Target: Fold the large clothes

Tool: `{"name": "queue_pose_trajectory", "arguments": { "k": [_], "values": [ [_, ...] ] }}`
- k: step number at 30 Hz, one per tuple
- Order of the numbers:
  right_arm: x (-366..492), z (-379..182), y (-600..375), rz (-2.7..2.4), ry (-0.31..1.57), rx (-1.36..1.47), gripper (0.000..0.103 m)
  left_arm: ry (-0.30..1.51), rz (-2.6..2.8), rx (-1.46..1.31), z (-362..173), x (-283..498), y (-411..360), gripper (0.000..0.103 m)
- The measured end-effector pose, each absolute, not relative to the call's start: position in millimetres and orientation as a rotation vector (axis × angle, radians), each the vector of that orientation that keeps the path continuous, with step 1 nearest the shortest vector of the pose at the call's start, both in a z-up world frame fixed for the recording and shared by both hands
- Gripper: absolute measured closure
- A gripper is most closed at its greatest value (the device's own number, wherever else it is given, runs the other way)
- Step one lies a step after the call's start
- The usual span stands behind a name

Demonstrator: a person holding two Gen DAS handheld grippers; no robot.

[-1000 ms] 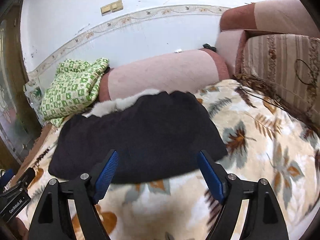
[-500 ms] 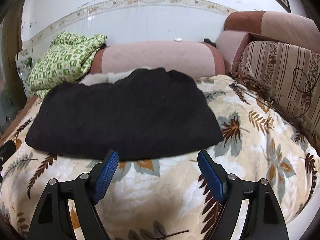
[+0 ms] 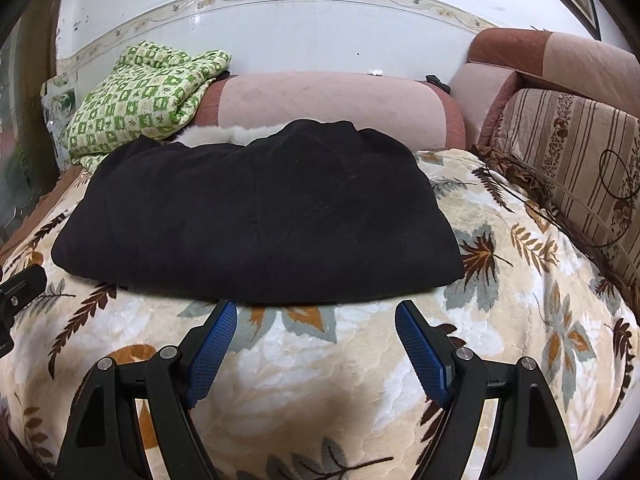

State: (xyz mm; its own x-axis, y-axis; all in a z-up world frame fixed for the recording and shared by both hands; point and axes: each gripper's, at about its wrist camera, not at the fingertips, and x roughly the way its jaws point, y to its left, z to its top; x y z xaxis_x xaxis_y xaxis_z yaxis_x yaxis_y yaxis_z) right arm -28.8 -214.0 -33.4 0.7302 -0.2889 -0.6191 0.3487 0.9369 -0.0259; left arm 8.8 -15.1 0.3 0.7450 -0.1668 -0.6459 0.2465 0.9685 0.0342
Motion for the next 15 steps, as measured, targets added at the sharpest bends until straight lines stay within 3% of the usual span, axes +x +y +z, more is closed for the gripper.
{"name": "queue_pose_trajectory", "arguments": {
  "k": [15],
  "values": [
    [-25.9, -39.0, -208.1, -0.363, 0.691, 0.058, 0.017, 0.721, -0.237, 0.112, -4.4, 10.7, -15.0, 0.006]
  ]
}}
